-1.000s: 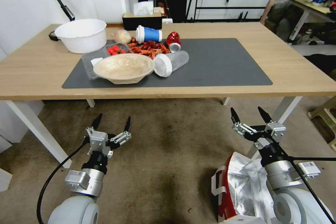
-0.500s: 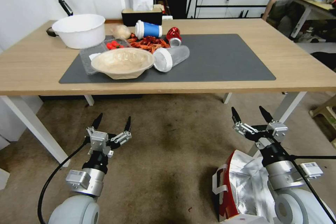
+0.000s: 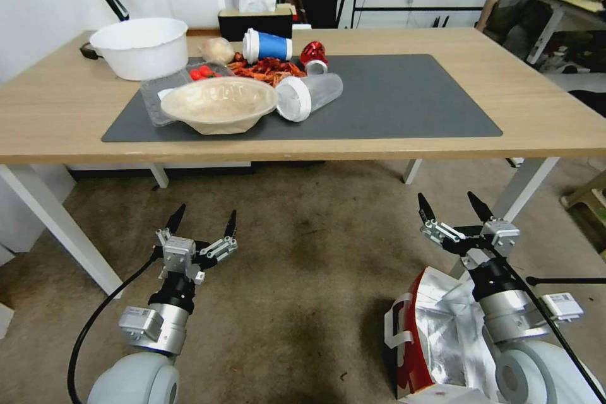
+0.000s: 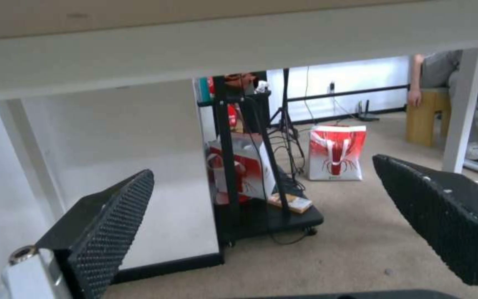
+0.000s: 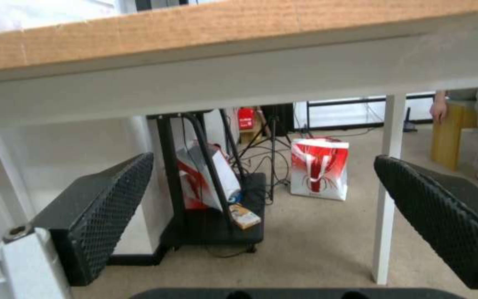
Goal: Pick up the food delivery bag from the floor and place it on the table.
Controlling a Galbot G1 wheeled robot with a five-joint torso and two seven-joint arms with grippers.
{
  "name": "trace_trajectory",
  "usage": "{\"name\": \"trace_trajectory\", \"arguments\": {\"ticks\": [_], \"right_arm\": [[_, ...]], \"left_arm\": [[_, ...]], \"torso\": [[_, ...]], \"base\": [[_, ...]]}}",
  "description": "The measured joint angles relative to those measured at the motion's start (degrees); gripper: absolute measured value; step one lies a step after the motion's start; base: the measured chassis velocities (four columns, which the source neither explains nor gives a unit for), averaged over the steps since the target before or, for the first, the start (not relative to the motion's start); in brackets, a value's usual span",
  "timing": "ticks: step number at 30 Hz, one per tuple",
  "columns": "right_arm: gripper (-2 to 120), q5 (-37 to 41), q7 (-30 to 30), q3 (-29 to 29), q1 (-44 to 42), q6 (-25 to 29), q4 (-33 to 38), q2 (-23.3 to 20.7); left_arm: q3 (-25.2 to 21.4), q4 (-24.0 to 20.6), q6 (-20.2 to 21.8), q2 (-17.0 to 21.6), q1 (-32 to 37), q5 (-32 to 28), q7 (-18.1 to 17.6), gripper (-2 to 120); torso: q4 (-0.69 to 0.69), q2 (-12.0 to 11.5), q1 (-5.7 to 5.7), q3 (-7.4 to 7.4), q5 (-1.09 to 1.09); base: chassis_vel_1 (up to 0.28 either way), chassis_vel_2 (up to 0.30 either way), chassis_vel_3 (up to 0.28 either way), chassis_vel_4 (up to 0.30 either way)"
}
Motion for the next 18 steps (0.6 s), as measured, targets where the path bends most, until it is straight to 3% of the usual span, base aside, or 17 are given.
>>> {"name": "trace_trajectory", "arguments": {"ticks": [18], "right_arm": [[100,-0.2,-0.1,-0.1,-0.3,0.4,-0.4,0.1]], "left_arm": [[0.1,-0.1,0.0,-0.2,0.1,0.4,0.5,99]], "torso": [[-0.01,-4.1,-1.36,-2.79,0.00]], "base": [[0.000,0.000,0.000,0.000]]}}
